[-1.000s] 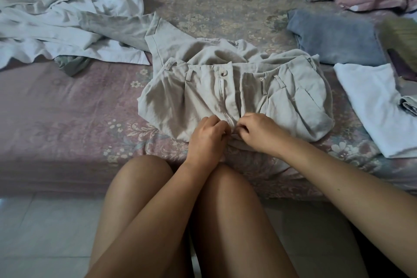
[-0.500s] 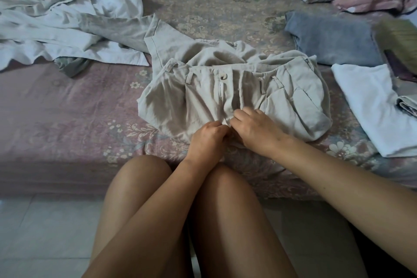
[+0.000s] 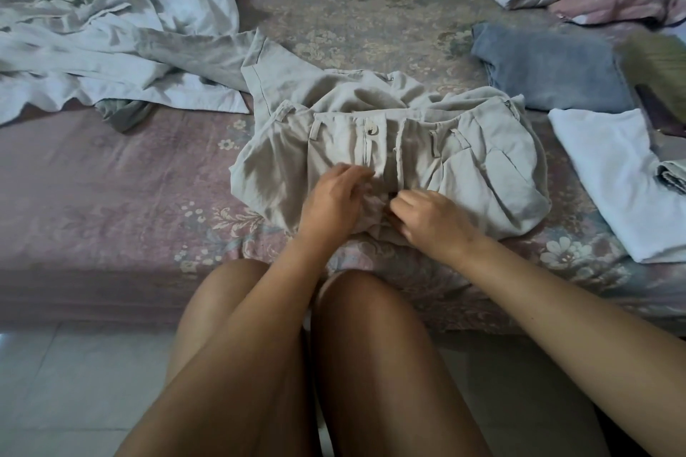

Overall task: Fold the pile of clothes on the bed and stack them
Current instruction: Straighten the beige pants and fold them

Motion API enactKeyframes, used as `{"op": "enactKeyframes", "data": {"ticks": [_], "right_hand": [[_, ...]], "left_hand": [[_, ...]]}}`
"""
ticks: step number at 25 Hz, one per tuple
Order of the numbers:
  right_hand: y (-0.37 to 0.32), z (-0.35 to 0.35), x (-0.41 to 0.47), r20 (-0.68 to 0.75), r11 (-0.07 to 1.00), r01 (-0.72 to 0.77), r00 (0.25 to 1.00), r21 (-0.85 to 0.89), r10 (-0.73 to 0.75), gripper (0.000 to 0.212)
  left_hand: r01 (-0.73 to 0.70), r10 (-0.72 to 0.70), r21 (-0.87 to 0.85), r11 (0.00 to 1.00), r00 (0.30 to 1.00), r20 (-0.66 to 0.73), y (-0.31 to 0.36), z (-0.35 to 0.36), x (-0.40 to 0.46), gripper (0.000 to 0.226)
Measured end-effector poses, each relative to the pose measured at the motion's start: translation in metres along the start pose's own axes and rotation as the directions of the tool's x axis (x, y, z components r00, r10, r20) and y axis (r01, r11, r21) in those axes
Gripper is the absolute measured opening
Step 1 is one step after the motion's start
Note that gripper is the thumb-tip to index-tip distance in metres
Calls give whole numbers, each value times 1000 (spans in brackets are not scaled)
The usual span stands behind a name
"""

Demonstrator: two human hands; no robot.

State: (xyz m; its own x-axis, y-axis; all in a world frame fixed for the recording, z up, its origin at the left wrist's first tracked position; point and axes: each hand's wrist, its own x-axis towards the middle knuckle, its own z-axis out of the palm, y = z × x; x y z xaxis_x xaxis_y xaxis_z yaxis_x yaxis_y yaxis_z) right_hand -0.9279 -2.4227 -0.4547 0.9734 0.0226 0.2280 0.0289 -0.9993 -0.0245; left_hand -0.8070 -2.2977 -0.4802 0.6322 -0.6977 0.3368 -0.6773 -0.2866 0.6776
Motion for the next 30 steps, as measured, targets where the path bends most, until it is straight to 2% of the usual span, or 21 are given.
{"op": "enactKeyframes", "data": {"ticks": [1, 2, 4, 6, 8, 9, 10, 11, 12, 13, 14, 15, 16, 17, 18, 20, 22, 24, 26, 28, 30], "right_hand": [[-1, 2, -2, -39, 999, 33, 999, -33, -35, 16], [-4, 4, -4, -71, 997, 46, 996, -67, -51, 17], [-9, 9, -6, -101, 994, 56, 993, -92, -65, 16], [-11, 15, -6, -119, 991, 72, 989, -114, -85, 14], [-13, 17, -4, -102, 995, 35, 994, -93, -45, 16], [-12, 16, -2, -95, 999, 0, 995, -46, -4, 15], [-12, 14, 2, -48, 998, -64, 997, 23, 65, 10], [-10, 13, 6, 4, 987, -138, 990, 79, 138, 3], [-8, 11, 10, 70, 966, -231, 972, 117, 224, 4], [-4, 10, 13, 145, 936, -317, 944, 156, 296, 11], [-1, 7, 16, 220, 899, -393, 910, 194, 351, 18], [0, 4, 18, 270, 867, -441, 886, 231, 378, 21], [0, 1, 21, 297, 846, -464, 873, 263, 387, 20], [-2, -3, 22, 299, 833, -472, 871, 288, 390, 17], [-3, -4, 22, 300, 827, -480, 867, 293, 397, 14], [-6, -3, 21, 305, 814, -502, 855, 291, 418, 12], [-10, -2, 17, 289, 823, -495, 860, 279, 419, 12], [-11, 0, 15, 291, 845, -473, 869, 251, 400, 13], [-11, 1, 16, 273, 892, -411, 894, 190, 355, 13], [-14, 2, 17, 128, 968, -245, 963, 47, 238, 14], [-18, 4, 18, 62, 988, -133, 988, -80, 138, 33]], "left_hand": [[-28, 20, 93, 995, 997, 77, -2, -1, 9, 35], [-84, 40, 202, 976, 977, 212, -6, 1, 17, 44], [-197, 14, 366, 910, 894, 447, -15, 10, 32, 58], [-265, 14, 424, 866, 861, 509, -28, 22, 47, 61], [-217, -94, 479, 851, 833, 545, -33, 26, 63, 60], [-185, -129, 480, 858, 826, 549, -30, 25, 66, 59], [-163, -115, 459, 873, 847, 519, -25, 21, 68, 58], [-162, -38, 420, 893, 902, 430, -18, 14, 65, 54], [-185, 79, 377, 908, 957, 278, -9, 5, 56, 46], [-209, 179, 344, 915, 977, 119, 0, -4, 45, 37], [-179, 173, 304, 936, 984, 44, 7, -13, 33, 29], [-93, 74, 252, 963, 994, 85, 14, -20, 21, 26], [38, -83, 223, 974, 977, 195, 21, -23, 10, 26], [165, -232, 235, 958, 928, 293, 24, -22, 2, 28], [253, -324, 247, 935, 893, 312, 27, -19, -5, 32], [405, -438, 172, 898, 866, 243, 30, -11, -13, 45], [519, -512, 10, 855, 839, 183, 32, -3, -17, 47], [561, -544, -100, 822, 824, 157, 34, -2, -20, 39], [575, -554, -117, 810, 815, 170, 33, -3, -22, 39], [571, -549, -80, 817, 813, 196, 32, -1, -20, 40], [559, -549, 12, 829, 809, 208, 32, 1, -19, 39]]}}
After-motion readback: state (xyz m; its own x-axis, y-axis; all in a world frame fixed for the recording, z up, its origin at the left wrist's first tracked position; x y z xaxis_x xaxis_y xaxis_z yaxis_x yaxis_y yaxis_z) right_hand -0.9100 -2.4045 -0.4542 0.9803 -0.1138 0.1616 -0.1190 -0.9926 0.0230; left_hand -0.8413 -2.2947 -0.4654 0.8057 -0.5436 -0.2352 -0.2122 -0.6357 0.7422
